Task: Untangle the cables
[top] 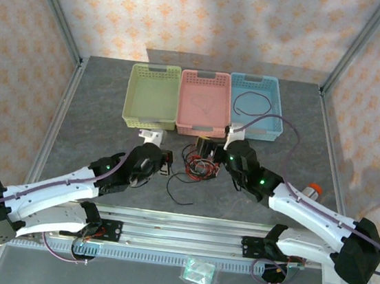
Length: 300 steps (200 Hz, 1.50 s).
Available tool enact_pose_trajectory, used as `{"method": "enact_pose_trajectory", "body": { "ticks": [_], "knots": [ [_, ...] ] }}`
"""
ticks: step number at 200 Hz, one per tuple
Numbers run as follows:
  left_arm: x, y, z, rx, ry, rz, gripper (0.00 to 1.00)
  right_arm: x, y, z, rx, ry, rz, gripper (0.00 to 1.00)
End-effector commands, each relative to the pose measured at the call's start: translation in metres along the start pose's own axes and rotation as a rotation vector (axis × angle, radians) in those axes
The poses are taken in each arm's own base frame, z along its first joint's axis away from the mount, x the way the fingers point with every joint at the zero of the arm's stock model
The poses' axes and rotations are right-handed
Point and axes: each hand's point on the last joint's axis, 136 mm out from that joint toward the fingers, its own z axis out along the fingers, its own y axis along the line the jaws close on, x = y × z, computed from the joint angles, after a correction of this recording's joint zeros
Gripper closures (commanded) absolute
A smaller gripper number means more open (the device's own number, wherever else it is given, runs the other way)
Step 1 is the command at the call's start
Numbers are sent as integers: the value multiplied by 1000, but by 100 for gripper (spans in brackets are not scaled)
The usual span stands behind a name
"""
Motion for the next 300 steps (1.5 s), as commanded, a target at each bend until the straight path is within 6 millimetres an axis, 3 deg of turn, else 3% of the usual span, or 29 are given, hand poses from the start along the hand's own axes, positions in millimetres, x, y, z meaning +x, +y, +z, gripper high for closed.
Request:
{"method": "enact_pose_trajectory", "body": {
  "ticks": [1, 33, 49, 67, 96, 126, 148, 180, 233, 263, 271, 300],
  "knots": [
    [-35, 3, -13, -54, -82, 30, 100, -7, 27, -4, -140, -9, -147, 4],
    [-70, -9, -24, 4, -153, -35, 100, 6, 57, -8, -321, 42, -310, 9],
    [-79, -14, -25, 35, -165, -59, 100, 11, 72, -11, -407, 54, -370, 2],
    [-86, -16, -26, 42, -182, -66, 100, 10, 82, -11, -458, 44, -412, 0],
    [-97, -20, -29, 59, -206, -74, 100, 0, 90, -1, -465, 11, -455, 0],
    [-106, -26, -31, 78, -218, -85, 100, 3, 102, 24, -481, 11, -485, 1],
    [-110, -27, -30, 72, -222, -83, 100, 3, 113, 38, -509, 24, -491, 11],
    [-119, -25, -31, 64, -238, -88, 100, 7, 119, 48, -517, 27, -482, 37],
    [-130, -23, -29, 57, -255, -95, 100, 3, 114, 41, -498, 8, -450, 73],
    [-145, -26, -32, 52, -296, -96, 100, -11, 108, 35, -457, -28, -401, 95],
    [-151, -28, -33, 44, -310, -66, 94, -16, 106, 33, -437, -41, -383, 100],
    [-174, -25, -48, -11, -380, -33, 59, -45, 78, 34, -237, -63, -276, 100]
  ]
}}
